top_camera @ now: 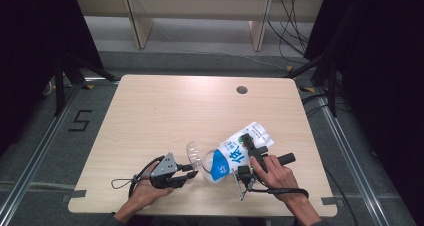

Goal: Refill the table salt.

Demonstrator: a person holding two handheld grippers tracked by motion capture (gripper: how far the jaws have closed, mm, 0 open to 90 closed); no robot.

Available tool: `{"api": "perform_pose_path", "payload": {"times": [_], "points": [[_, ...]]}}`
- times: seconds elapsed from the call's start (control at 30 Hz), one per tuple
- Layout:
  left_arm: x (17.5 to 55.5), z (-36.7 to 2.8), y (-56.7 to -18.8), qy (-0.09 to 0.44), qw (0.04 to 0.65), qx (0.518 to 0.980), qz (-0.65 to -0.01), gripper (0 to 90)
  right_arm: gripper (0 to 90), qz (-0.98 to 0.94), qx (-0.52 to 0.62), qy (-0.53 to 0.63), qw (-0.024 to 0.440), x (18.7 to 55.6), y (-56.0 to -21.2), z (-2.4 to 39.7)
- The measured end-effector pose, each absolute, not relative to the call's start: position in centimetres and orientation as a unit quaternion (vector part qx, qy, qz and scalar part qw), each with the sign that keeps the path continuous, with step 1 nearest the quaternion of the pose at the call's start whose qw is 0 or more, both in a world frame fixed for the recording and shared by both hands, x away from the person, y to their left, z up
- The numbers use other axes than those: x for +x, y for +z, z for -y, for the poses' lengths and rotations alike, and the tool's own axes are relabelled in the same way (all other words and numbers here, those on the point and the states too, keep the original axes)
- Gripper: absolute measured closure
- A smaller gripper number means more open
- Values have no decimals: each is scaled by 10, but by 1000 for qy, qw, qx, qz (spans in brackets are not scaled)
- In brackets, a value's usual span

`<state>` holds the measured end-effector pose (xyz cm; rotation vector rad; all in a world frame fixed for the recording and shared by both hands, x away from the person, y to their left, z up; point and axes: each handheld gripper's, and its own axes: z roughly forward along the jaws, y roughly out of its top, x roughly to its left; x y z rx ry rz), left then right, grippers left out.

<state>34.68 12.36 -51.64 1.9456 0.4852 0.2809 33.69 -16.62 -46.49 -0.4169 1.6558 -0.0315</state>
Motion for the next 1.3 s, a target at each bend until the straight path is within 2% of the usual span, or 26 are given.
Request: {"api": "perform_pose_path", "payload": {"times": [1.3], "points": [[347, -124, -516, 118, 530, 815, -203, 709, 717, -737, -176, 3, 653, 335, -468, 170]]}}
